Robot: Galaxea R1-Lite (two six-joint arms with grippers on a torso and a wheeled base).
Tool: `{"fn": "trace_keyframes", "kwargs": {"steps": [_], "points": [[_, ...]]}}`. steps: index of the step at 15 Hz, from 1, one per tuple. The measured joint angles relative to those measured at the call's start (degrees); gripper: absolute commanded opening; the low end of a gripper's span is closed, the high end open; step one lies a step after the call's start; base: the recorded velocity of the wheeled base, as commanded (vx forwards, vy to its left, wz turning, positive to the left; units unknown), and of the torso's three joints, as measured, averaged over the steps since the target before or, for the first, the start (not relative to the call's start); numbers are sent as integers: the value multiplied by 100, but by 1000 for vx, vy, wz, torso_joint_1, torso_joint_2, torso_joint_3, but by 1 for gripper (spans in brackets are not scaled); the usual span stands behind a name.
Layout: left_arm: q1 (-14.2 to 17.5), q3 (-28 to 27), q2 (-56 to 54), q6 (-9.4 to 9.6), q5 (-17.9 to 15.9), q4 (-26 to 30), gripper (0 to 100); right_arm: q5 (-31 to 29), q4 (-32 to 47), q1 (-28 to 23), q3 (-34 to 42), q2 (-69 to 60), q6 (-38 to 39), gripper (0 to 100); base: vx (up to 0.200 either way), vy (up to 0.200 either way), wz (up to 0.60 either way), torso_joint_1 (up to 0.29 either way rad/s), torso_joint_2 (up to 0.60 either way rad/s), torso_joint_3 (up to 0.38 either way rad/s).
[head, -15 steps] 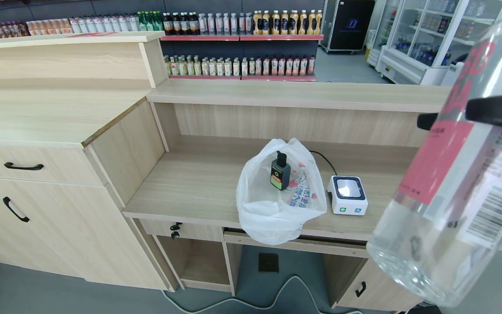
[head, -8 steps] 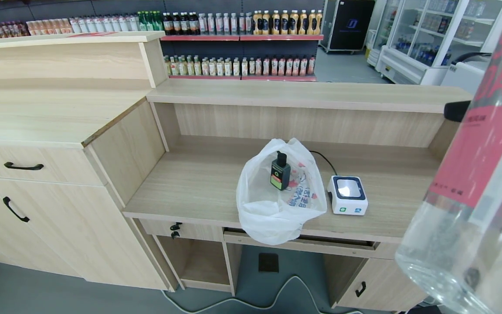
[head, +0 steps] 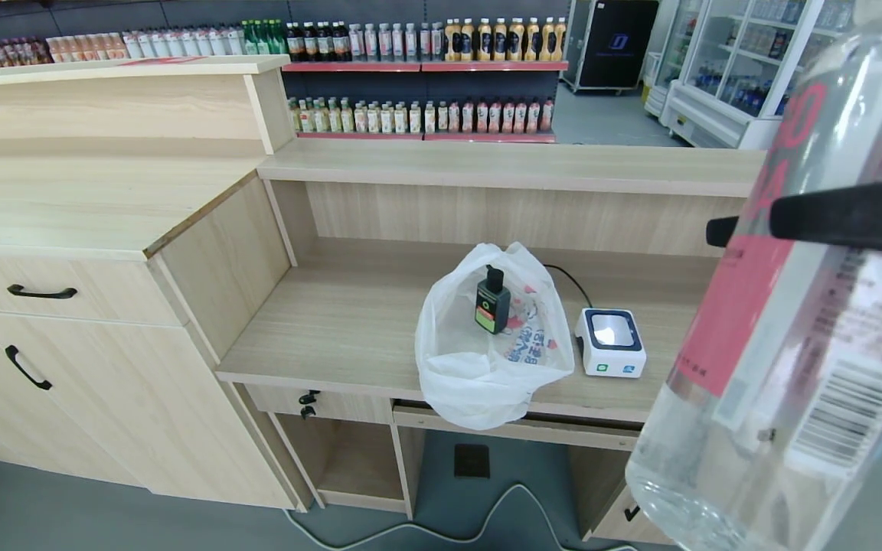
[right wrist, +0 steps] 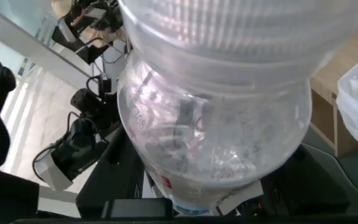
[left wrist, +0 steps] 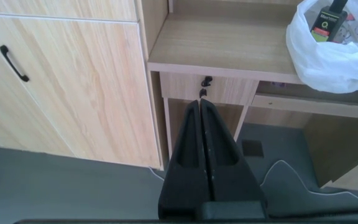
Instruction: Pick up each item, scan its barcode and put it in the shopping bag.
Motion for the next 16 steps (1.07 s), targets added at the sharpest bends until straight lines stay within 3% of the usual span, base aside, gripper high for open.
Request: {"fn": "trace_keyframes", "kwargs": {"steps": [6,16], "points": [[-5,0,0,0,0,0,0,-563,13,-143,427,-74,-302,0,0,0,0,0,0,0],[-5,0,0,-1,-2,0,0,-556,-1,-156,482,-162,-299,0,0,0,0,0,0,0]]}}
